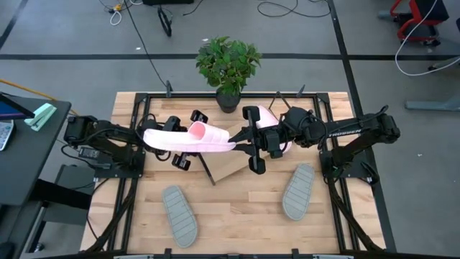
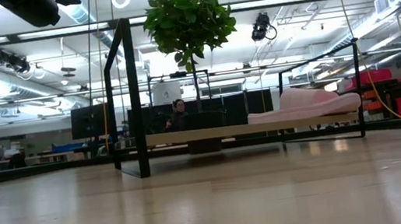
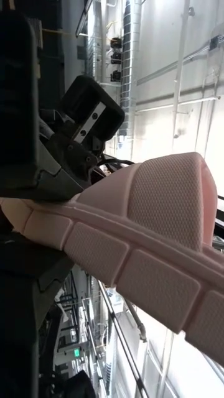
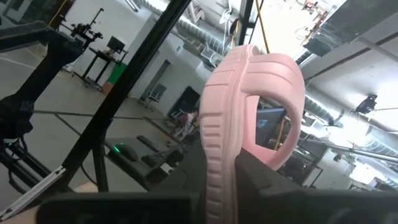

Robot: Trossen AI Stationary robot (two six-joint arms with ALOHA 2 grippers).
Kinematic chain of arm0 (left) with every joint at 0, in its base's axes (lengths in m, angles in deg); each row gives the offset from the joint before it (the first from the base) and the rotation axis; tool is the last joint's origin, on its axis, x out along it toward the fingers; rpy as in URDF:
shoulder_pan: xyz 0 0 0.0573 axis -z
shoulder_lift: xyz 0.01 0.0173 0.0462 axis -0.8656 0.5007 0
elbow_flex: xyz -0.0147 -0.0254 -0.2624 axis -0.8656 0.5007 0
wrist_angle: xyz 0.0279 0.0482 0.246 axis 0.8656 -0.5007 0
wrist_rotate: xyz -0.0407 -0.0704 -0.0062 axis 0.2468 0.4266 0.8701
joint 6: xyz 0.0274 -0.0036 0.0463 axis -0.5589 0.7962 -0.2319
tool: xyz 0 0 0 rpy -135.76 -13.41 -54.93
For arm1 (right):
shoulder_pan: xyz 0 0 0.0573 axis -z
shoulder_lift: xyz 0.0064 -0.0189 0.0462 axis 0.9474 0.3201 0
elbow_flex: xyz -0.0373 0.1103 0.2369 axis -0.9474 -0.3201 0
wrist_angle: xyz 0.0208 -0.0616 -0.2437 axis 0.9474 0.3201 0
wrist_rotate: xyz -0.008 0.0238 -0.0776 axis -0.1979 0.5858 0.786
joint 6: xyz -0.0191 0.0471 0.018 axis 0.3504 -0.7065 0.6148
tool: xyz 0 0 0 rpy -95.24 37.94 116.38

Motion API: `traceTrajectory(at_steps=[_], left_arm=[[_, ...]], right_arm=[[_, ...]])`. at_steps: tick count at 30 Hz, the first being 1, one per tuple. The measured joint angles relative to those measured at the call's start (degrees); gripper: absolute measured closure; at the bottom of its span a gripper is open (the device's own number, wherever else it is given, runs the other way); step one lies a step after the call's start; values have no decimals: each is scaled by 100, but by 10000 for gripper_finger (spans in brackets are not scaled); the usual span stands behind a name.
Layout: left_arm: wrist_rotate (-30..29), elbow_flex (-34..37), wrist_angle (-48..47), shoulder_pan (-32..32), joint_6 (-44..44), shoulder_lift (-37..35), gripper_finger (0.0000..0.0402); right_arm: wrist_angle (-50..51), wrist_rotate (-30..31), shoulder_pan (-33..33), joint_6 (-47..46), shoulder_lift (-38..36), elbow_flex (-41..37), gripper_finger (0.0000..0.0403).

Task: Pick and place slides into the shelf
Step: Put the pink slipper on the shelf

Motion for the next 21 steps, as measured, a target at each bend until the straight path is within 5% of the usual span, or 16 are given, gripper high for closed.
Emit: traceTrajectory(at_steps=[4, 14, 21], left_arm=[[-2, 0, -62, 0, 20, -7, 300], [-118, -2, -496, -220, -129, 0, 97], [-92, -2, -849, -371, -137, 0, 63]], right_arm=[[-6, 17, -2, 65, 0, 0, 360], [111, 690, 2, 284, -220, 0, 360], [712, 1363, -35, 419, -594, 0, 360]])
